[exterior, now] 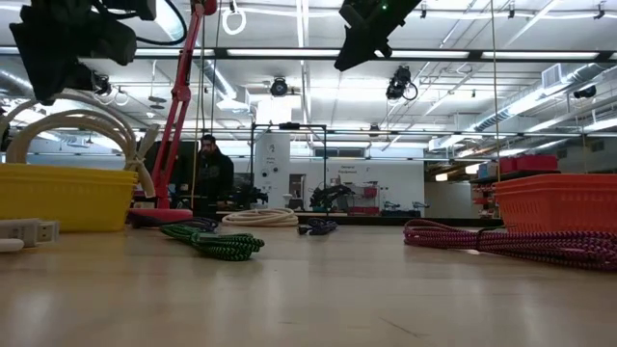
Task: Pick & Place USB Port
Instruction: Put the light brown HDMI cable into the yellow bin, then adjust the yellow bin
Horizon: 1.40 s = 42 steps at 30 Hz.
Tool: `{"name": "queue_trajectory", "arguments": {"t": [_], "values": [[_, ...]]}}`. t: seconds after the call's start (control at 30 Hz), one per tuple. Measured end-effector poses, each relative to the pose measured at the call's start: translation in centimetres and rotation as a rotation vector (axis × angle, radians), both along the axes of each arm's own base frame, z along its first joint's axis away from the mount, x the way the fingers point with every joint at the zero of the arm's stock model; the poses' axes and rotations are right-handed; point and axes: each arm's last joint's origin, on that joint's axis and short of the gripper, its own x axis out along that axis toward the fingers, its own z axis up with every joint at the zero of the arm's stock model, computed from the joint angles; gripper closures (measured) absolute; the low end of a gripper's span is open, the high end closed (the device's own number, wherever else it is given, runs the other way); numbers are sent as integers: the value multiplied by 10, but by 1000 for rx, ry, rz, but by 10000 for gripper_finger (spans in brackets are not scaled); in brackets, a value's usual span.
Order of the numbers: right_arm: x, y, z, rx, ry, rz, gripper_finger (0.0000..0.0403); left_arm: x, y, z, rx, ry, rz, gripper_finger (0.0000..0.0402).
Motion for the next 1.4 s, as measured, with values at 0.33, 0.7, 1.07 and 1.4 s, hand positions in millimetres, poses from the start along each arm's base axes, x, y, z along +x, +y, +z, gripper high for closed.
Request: {"name": "queue_trajectory", "arguments": {"t": [0.33, 0.7, 1.07, 1.4], "values": [[0, 0, 1, -5, -3, 2, 305, -3, -1, 2, -99, 26, 57, 285], [0, 0, 1, -6, -2, 6, 305, 6, 5, 27, 59, -121, 114, 285], [5, 8, 3, 12, -42, 66, 305, 20, 23, 13, 469, 110, 255, 291], [10, 20, 3, 26, -47, 93, 305, 24, 39, -23, 500, 303, 282, 340]]}}
